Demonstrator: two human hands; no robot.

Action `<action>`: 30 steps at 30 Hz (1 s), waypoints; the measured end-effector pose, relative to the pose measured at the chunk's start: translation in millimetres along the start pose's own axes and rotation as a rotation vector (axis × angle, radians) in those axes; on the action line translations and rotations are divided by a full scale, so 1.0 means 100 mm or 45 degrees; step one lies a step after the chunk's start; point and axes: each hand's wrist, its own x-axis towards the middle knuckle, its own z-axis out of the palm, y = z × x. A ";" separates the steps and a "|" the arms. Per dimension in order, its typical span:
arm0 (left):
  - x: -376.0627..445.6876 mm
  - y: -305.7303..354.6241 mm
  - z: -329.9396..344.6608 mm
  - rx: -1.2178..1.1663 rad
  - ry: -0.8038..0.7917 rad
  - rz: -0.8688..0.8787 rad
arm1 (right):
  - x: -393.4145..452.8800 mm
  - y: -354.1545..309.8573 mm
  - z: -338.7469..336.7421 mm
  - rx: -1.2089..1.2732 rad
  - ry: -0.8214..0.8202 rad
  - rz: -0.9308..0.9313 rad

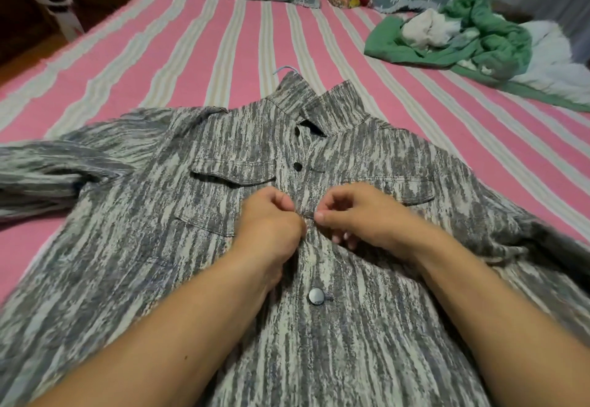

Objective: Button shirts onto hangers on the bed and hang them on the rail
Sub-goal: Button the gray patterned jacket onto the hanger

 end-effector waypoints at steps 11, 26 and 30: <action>0.06 0.04 -0.01 -0.011 -0.019 0.018 | 0.18 0.13 0.08 -0.129 0.232 -0.330; 0.04 0.01 0.00 -0.315 -0.020 -0.086 | 0.14 0.15 0.12 0.052 0.104 -0.357; 0.05 0.03 -0.04 -0.254 -0.051 -0.054 | 0.16 0.15 0.10 -0.231 0.188 -0.476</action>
